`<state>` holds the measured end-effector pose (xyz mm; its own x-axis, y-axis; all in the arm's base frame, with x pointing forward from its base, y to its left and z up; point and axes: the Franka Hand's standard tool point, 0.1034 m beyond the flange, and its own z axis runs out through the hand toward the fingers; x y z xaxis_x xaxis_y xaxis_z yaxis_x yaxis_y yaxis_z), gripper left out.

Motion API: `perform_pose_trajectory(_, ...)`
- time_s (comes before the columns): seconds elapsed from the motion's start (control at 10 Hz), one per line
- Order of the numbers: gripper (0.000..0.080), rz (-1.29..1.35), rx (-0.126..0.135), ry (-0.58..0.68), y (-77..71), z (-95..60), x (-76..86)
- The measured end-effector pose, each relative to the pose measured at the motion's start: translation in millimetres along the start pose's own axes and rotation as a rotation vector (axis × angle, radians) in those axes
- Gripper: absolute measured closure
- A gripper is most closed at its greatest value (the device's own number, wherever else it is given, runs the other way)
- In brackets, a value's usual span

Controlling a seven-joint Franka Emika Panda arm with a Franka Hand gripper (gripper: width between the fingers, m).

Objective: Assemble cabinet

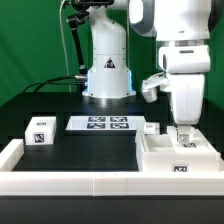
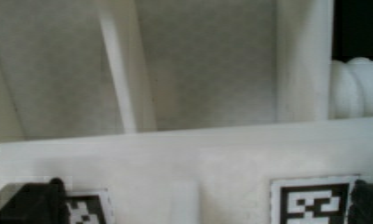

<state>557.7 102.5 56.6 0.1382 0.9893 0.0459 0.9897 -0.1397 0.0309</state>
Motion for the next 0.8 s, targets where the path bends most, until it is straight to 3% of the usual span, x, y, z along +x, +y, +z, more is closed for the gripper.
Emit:
perform_pose_trajectory(0.3,0.0002,0.000,0.001,0.000,-0.5,0.3,-0.2)
perform_pose_trajectory(0.5,0.0002,0.027,-0.026,-0.005,-1.0,-20.5,0.0)
perform_pose_trajectory(0.8,0.0002,0.106,-0.044,-0.013,-32.3,-37.5,-6.1)
